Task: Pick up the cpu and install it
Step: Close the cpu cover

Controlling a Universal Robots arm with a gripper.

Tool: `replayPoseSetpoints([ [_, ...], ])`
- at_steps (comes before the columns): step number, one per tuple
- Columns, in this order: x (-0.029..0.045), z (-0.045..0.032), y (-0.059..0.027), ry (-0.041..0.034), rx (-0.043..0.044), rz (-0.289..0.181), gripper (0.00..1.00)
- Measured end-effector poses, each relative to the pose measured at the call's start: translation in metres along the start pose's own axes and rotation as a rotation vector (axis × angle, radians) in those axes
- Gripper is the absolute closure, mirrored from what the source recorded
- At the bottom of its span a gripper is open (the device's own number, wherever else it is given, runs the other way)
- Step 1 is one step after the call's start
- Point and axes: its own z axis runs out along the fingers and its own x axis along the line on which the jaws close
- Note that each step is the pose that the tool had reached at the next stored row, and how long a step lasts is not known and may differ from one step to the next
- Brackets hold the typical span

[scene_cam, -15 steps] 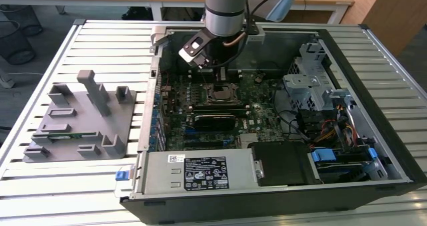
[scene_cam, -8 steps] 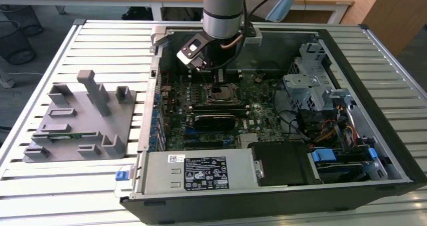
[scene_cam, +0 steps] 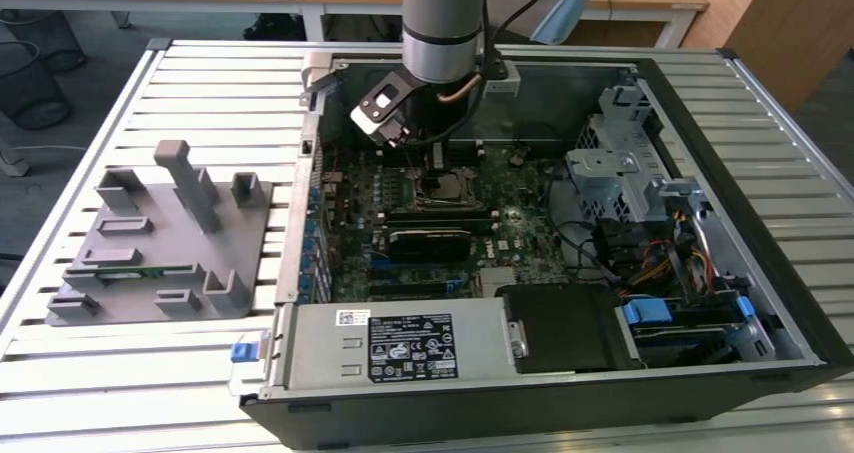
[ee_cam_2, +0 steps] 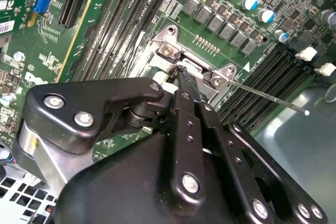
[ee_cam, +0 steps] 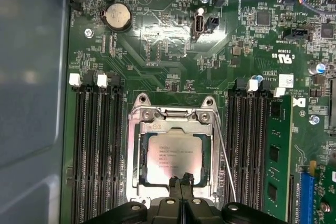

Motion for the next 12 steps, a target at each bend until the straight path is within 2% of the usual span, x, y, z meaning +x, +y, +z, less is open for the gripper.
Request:
replayPoseSetpoints([
  [12,0.0002,0.0071,-0.0003,-0.0005,0.0004,0.0,0.89],
])
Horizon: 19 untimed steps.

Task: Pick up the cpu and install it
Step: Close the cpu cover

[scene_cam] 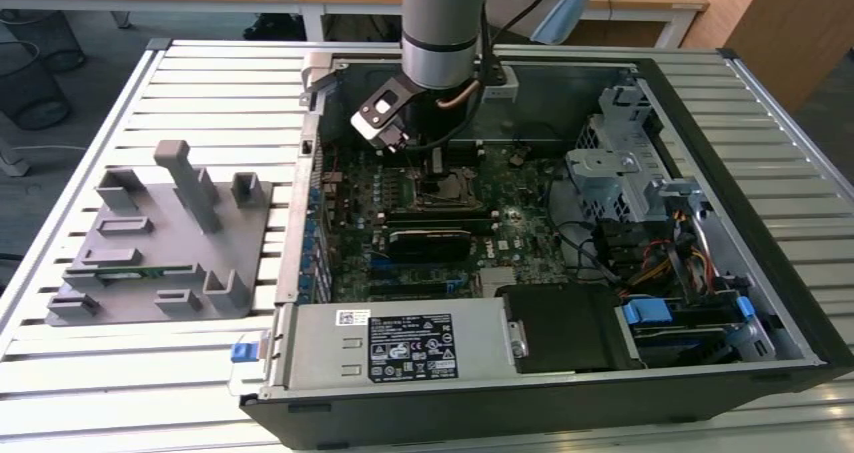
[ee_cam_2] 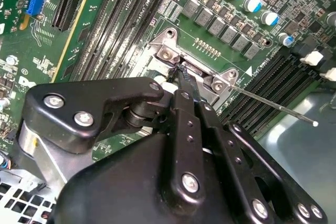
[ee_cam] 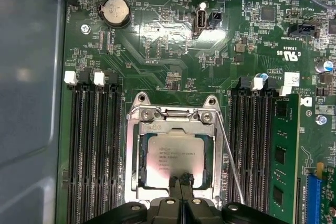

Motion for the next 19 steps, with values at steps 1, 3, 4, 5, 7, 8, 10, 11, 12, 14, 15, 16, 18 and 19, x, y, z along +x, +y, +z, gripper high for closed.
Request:
replayPoseSetpoints([
  [1,0.0,0.0001,0.0,0.0,0.0,0.0,0.89],
  [3,0.0,0.0002,0.0,0.0001,-0.0001,0.0,0.89],
  [4,0.0001,-0.0001,0.0,0.0005,-0.0005,0.0,0.89],
  [5,0.0001,-0.0006,0.0001,0.0009,-0.0009,0.0,0.89],
  [7,0.0,-0.0025,0.0,0.0004,-0.0004,0.0,0.89],
  [8,-0.0001,-0.0038,0.0,0.0005,-0.0004,0.0,0.89],
  [10,-0.0002,-0.0066,0.0,0.0004,-0.0004,0.0,0.89],
  [11,-0.0002,-0.0074,0.0,0.0005,-0.0004,0.0,0.89],
  [12,-0.0003,-0.0082,0.0,0.0004,-0.0001,0.0,0.89],
  [14,-0.0004,-0.009,0.0036,0.0005,0.0052,0.0,0.89],
  [15,-0.0004,-0.0091,0.0055,0.0006,0.0079,0.0,0.89],
  [16,-0.0005,-0.0091,0.0077,0.0007,0.0111,0.0,0.89],
  [18,-0.0006,-0.0091,0.0117,0.0009,0.0175,-0.001,0.89],
  [19,-0.0007,-0.0091,0.0137,0.001,0.0203,-0.001,0.89],
])
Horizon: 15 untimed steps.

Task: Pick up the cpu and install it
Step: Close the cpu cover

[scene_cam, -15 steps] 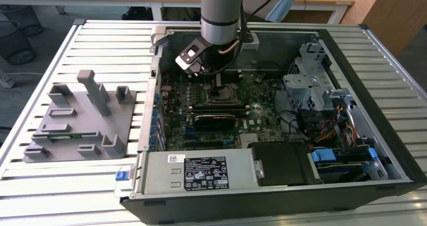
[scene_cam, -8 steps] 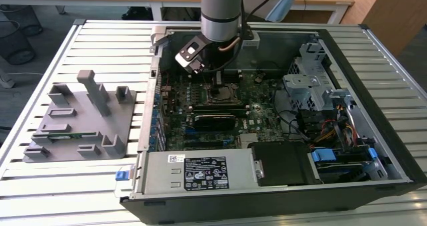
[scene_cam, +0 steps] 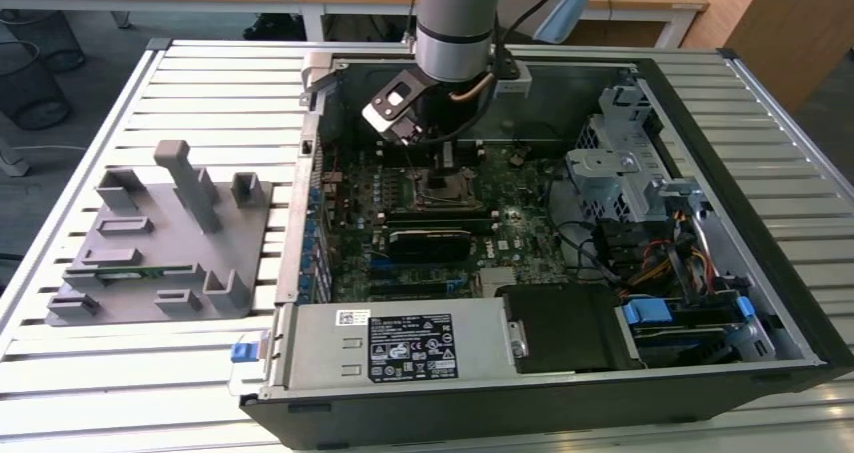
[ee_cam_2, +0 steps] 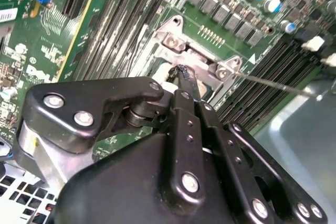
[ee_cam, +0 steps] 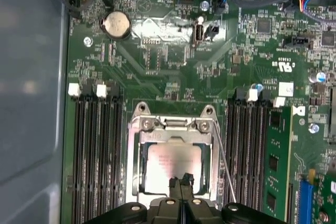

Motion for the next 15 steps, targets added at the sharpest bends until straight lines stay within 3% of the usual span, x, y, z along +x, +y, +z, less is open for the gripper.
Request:
replayPoseSetpoints([
  [5,-0.0003,-0.0002,0.0082,0.0004,0.007,0.0,0.89],
  [15,-0.0004,-0.0003,0.0138,0.0022,0.0076,0.0,0.89],
])
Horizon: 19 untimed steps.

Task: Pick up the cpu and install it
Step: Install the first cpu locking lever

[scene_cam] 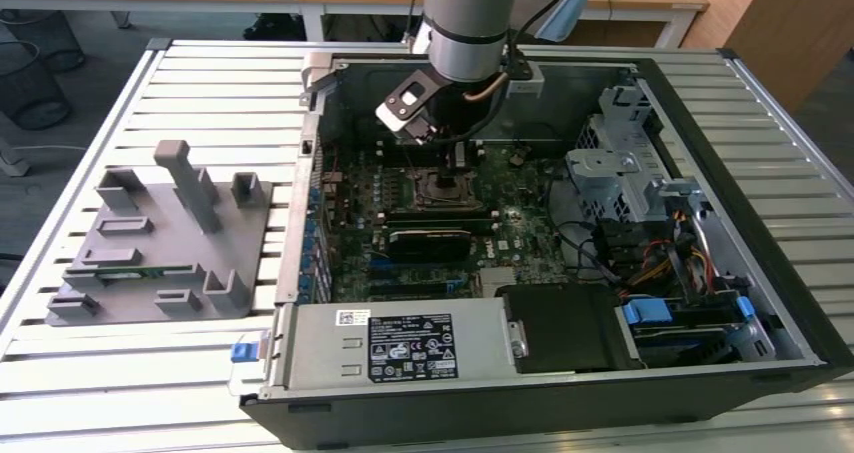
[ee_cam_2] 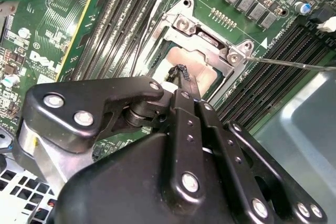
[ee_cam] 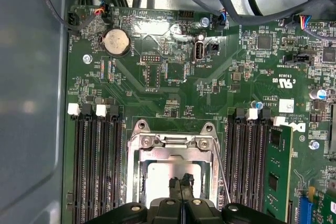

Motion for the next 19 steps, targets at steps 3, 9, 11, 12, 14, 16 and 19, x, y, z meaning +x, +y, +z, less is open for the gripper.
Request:
replayPoseSetpoints([
  [3,0.0,0.0,0.0,0.0,0.0,0.0,0.89],
  [9,0.0,-0.0005,0.0,-0.0008,0.0003,0.0,0.89],
  [11,-0.0001,-0.0014,0.0,-0.0005,0.0,0.0,0.89],
  [12,-0.0001,-0.0022,0.0,-0.0006,0.0001,0.0,0.89],
  [14,-0.0002,-0.0045,-0.0001,-0.0006,0.0001,0.0,0.89],
  [16,-0.0003,-0.0065,-0.0002,-0.0006,0.0001,0.0,0.89],
  [19,-0.0004,-0.0102,-0.0003,-0.0005,0.0,0.0,0.89],
])
